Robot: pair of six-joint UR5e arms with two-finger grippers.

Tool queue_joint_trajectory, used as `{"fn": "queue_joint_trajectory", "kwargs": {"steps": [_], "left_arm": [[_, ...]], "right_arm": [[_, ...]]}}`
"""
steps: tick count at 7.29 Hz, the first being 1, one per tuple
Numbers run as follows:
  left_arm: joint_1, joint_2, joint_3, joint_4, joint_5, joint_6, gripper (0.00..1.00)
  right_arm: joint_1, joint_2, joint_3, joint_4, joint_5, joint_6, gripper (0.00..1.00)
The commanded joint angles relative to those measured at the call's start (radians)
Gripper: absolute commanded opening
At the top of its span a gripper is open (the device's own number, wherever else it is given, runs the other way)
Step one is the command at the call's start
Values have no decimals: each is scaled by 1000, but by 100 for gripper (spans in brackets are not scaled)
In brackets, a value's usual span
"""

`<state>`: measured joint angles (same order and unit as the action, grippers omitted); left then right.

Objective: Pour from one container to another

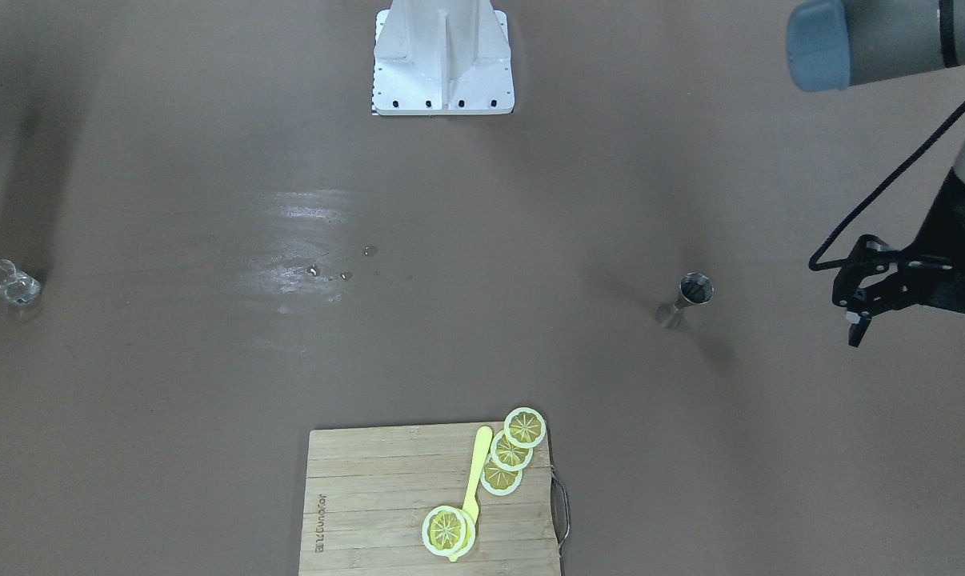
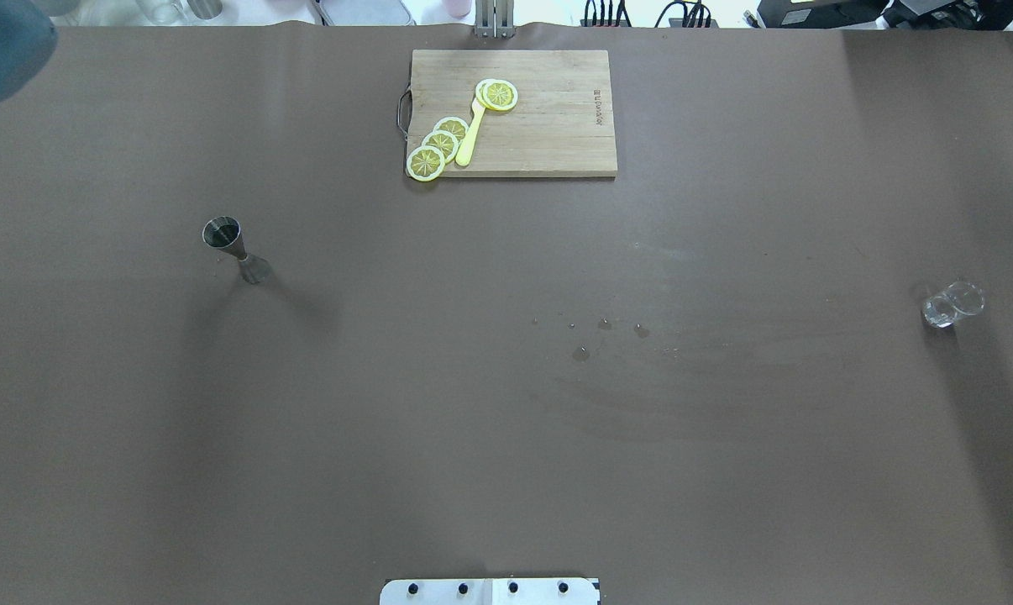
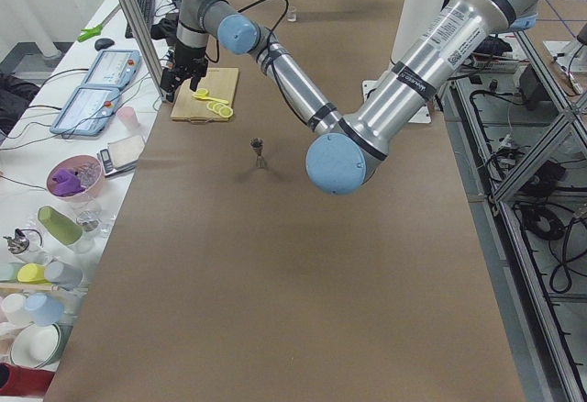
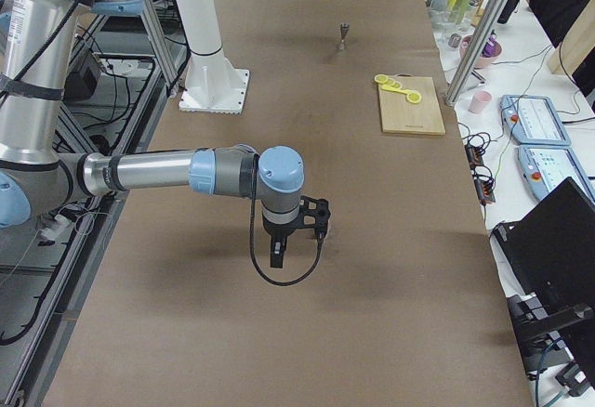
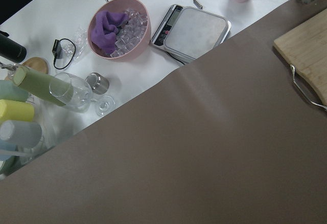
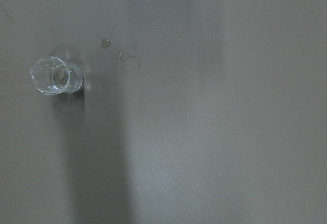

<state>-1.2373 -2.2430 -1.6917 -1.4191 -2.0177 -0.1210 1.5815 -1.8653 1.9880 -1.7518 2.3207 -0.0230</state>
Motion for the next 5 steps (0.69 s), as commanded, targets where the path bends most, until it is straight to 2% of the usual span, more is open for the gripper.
{"fn": "queue_joint_trajectory", "kwargs": {"steps": [1,3,5], "left_arm": [[-57,80,-2,-6,-157,55,97],[-123,155,-34,5,-162,72,97],[-212,279,-48,0,-350,73,97]], "right_arm": [[0,2,0,0,0,2,100],[0,2,0,0,0,2,100],[0,0,-1,-2,0,2,100]]}}
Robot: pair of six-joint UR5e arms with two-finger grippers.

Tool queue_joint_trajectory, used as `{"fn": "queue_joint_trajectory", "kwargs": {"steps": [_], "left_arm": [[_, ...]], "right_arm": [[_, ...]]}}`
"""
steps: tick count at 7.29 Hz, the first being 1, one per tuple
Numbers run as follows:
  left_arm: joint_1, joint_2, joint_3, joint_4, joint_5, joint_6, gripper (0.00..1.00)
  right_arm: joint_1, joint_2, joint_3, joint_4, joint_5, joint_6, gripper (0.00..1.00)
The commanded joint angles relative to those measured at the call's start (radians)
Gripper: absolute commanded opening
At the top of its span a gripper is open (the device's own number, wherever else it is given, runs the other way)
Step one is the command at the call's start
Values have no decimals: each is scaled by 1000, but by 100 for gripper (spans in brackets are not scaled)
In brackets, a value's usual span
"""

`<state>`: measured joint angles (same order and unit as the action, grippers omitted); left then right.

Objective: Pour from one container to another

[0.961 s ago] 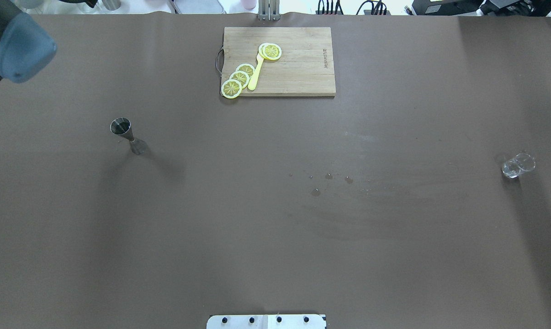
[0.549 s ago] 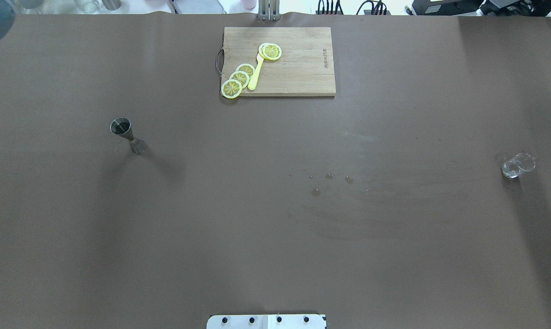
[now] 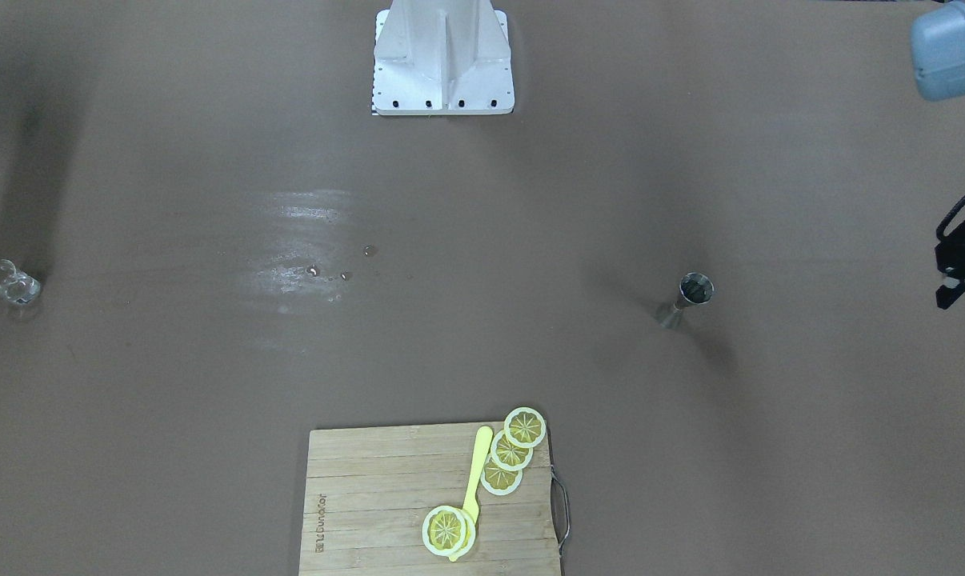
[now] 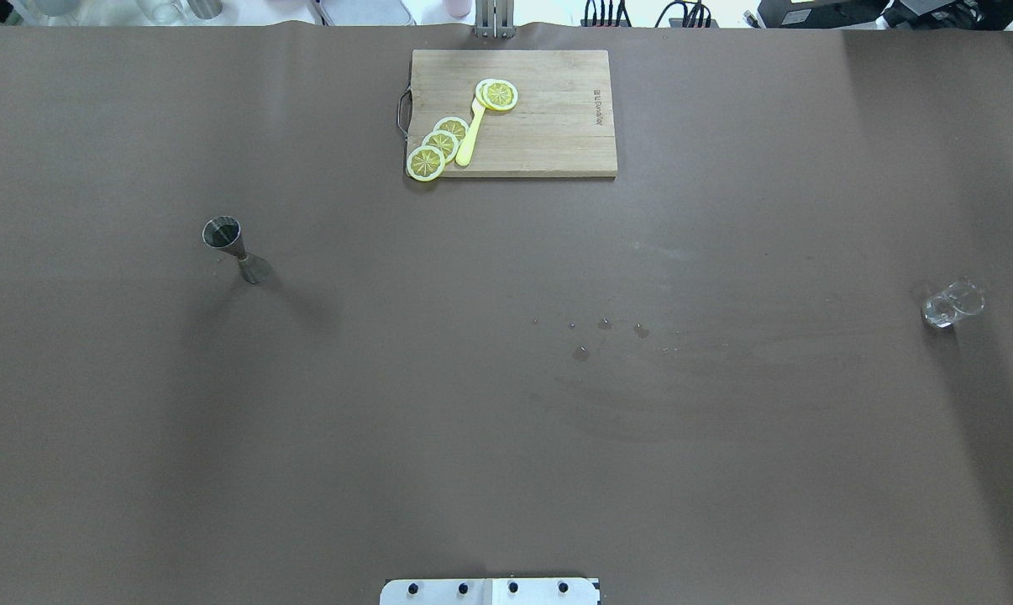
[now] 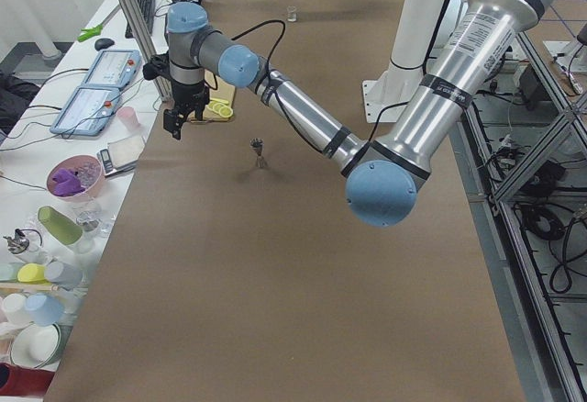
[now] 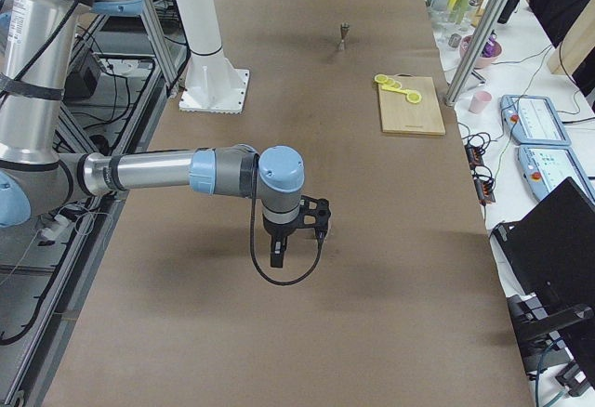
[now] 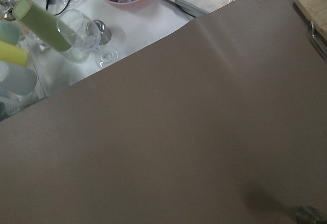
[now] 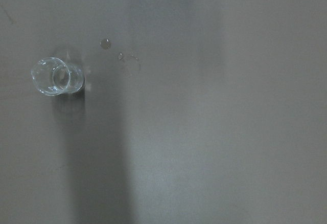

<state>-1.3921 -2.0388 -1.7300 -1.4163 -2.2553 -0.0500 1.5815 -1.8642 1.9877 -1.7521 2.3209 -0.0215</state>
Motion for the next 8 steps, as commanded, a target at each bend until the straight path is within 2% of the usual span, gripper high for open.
{"fn": "queue_joint_trajectory", "kwargs": {"steps": [1,5,7,8], "left_arm": [[-76,156,-23,-12,-128,18,97],[-105,398,-106,3,-127,122,98],[-180,539,-106,-9,-128,133,98],[-215,599,-106,-9,-128,210,98]], "right_arm": [[0,0,-7,0,-2,0,100],[0,0,-17,0,-2,-1,100],[0,0,-15,0,-2,0,100],[0,3,-9,0,0,2,100]]}}
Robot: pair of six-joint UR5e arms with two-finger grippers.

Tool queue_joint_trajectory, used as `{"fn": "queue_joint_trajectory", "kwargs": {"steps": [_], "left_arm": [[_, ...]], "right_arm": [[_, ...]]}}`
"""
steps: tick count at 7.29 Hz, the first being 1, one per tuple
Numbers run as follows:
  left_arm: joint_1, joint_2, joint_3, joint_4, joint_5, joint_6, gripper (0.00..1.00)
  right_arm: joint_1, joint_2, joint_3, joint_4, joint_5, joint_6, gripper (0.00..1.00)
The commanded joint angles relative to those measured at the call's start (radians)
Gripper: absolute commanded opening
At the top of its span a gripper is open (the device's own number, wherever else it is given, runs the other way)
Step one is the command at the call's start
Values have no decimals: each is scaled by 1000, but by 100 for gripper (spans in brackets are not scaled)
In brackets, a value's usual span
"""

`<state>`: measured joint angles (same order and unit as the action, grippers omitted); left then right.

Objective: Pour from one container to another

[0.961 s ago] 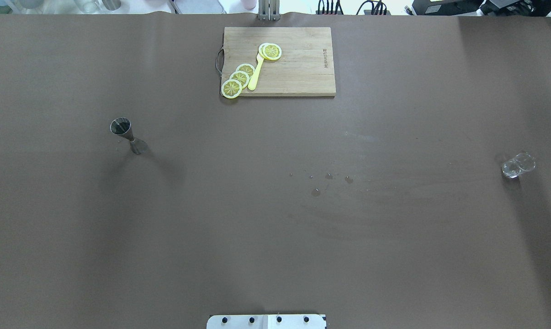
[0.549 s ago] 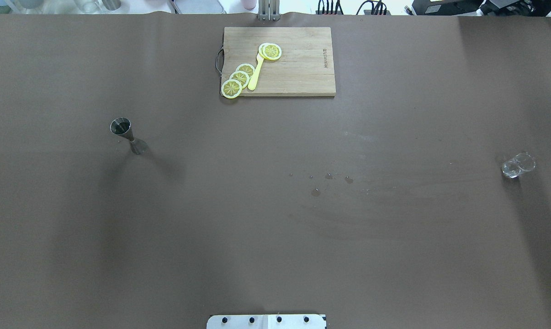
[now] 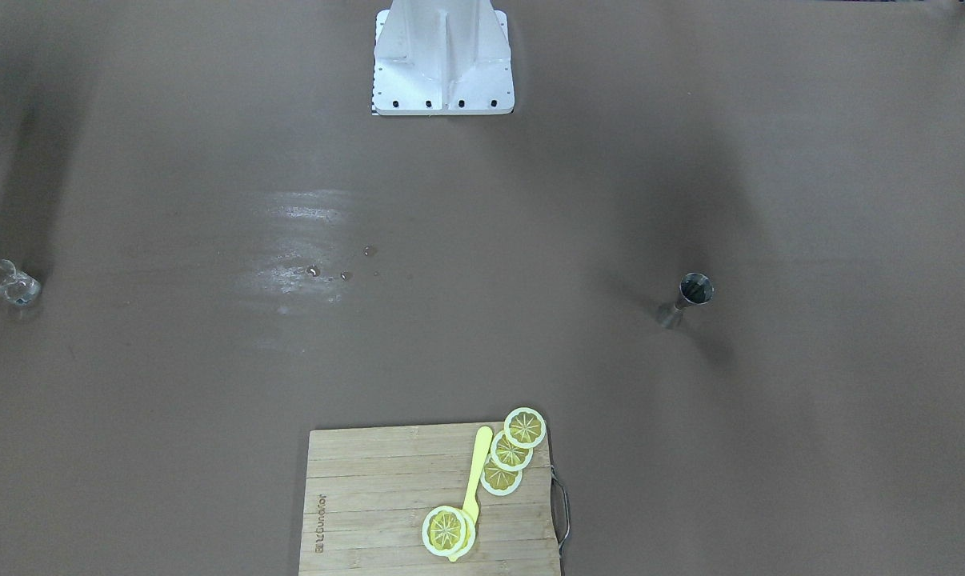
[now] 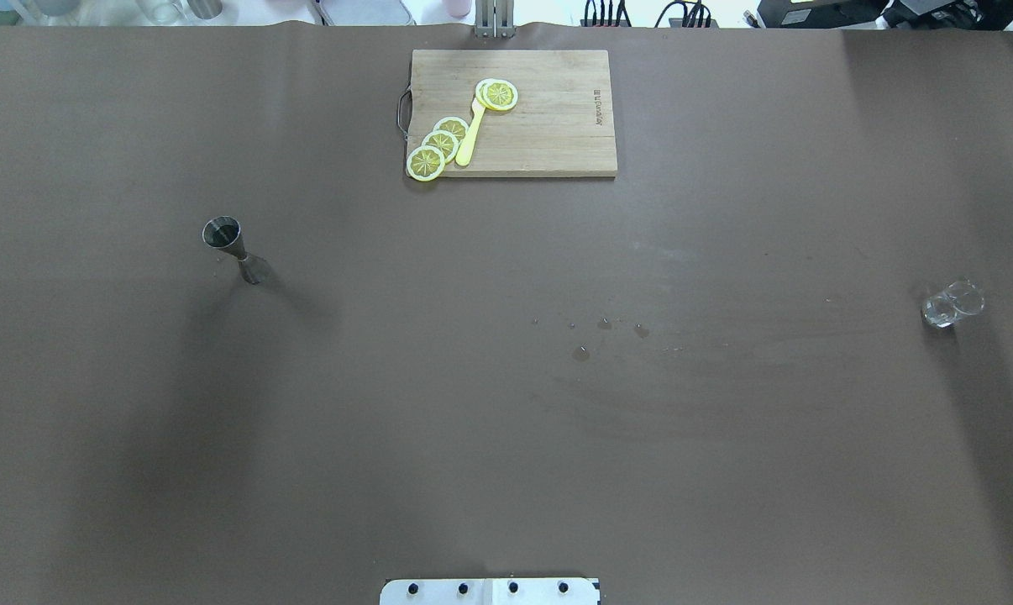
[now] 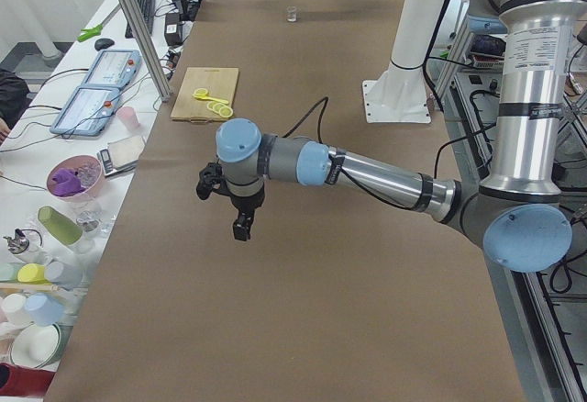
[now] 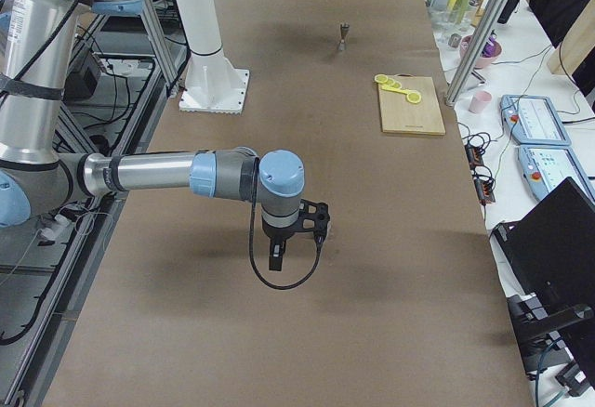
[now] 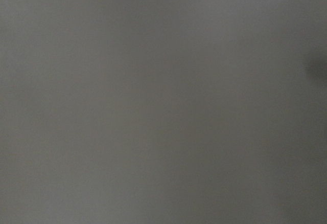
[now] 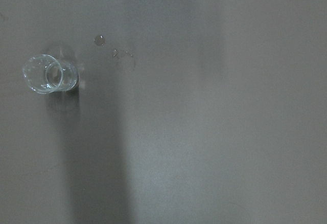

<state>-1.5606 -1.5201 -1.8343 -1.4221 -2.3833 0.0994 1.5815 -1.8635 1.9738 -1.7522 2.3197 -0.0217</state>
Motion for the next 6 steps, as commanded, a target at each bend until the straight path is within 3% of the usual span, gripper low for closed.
{"fn": "queue_joint_trajectory", "kwargs": {"steps": [1,3,6], "left_arm": [[-83,131,0,0,0,171,98],[-96,225,-25,-20,0,186,98],[-101,239,-25,-21,1,175,98]], "right_arm": [[0,3,0,0,3,2,100],[0,18,4,0,7,2,100],[0,17,0,0,9,0,100]]}}
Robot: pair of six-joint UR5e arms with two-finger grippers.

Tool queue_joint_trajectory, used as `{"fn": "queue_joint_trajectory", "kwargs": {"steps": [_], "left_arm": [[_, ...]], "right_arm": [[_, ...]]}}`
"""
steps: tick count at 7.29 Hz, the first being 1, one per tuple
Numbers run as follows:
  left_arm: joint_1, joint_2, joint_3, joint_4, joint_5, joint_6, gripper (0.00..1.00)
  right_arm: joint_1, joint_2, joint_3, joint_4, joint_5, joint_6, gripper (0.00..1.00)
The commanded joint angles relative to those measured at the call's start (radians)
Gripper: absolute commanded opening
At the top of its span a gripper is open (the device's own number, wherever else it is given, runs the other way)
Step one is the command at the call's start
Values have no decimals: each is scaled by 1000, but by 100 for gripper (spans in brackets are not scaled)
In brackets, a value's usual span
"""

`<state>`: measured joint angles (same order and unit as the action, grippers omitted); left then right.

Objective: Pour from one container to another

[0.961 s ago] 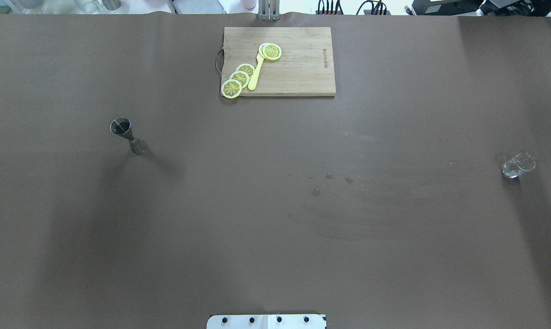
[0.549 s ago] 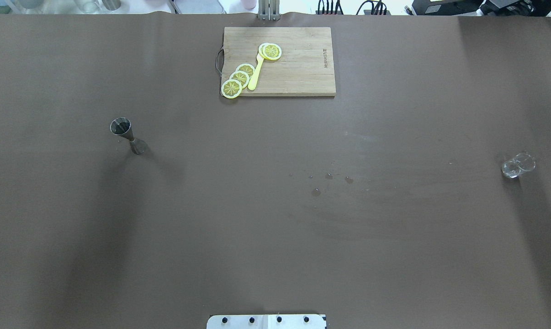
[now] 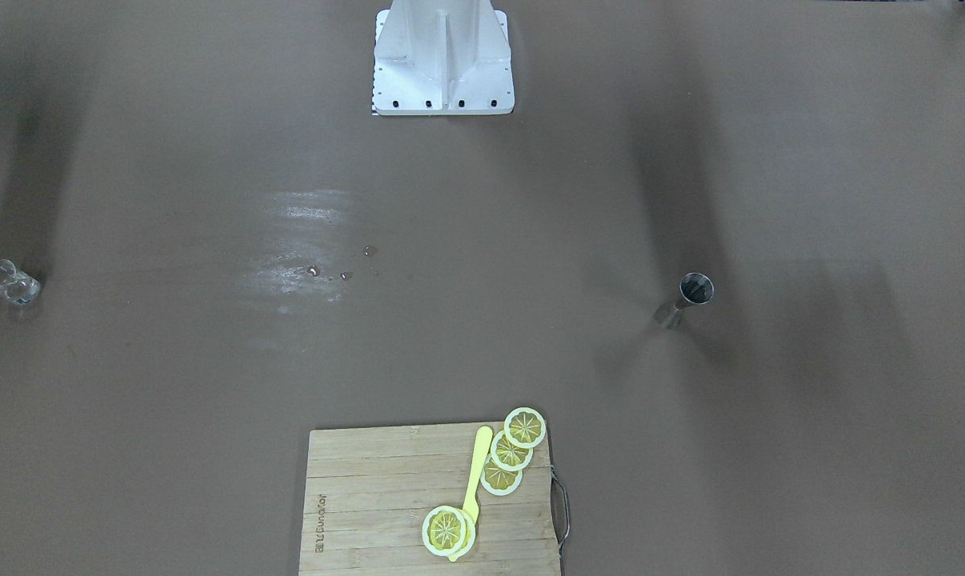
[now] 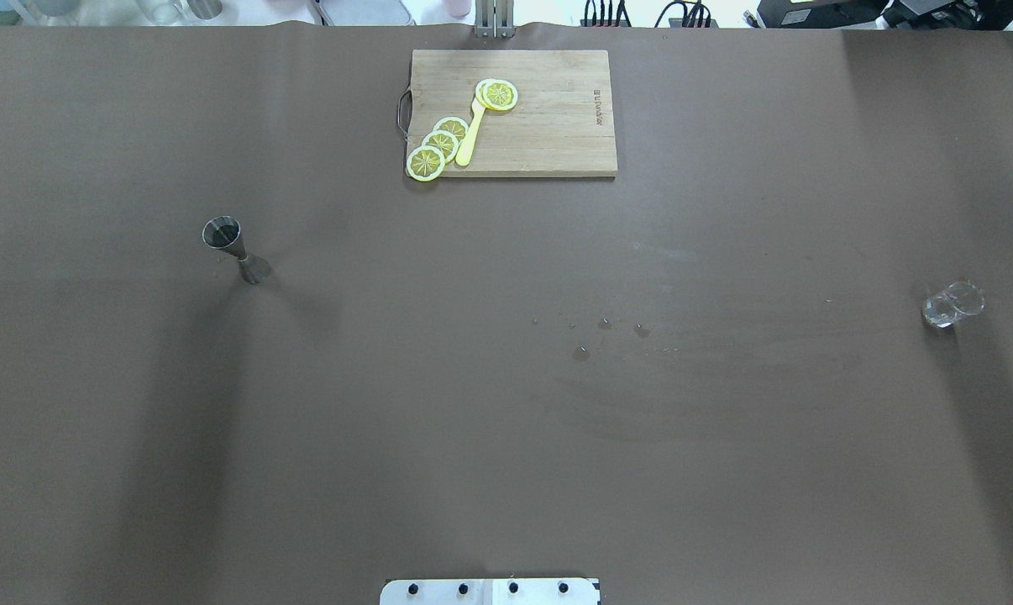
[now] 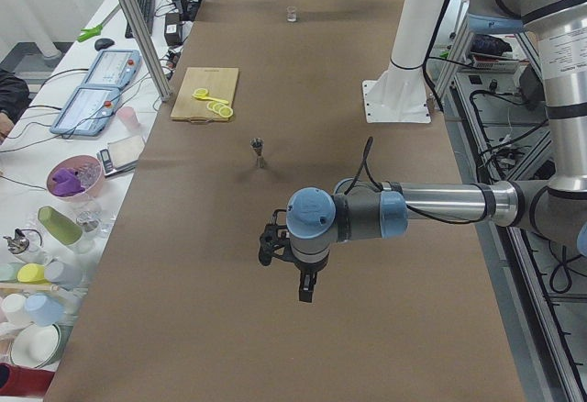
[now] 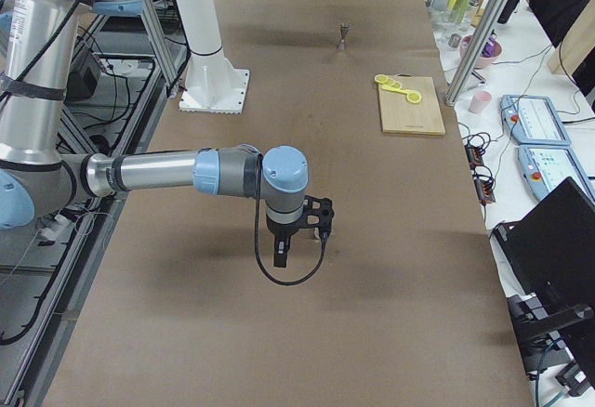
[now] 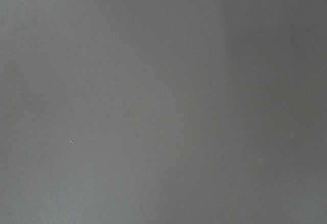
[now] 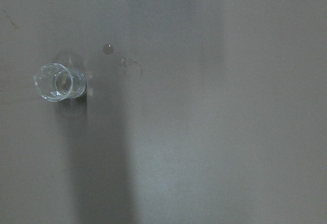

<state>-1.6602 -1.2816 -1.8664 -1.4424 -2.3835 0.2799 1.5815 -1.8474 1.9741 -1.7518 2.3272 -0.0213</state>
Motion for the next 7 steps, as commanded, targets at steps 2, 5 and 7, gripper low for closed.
{"fn": "queue_joint_trajectory", "kwargs": {"steps": [2,5,7], "left_arm": [[2,-45,13,11,4,-34,98],[5,-84,18,7,9,-97,98],[5,-81,19,-3,1,-91,98]], "right_arm": [[0,0,0,0,6,0,100],[0,0,-1,0,6,0,100],[0,0,-1,0,6,0,100]]}}
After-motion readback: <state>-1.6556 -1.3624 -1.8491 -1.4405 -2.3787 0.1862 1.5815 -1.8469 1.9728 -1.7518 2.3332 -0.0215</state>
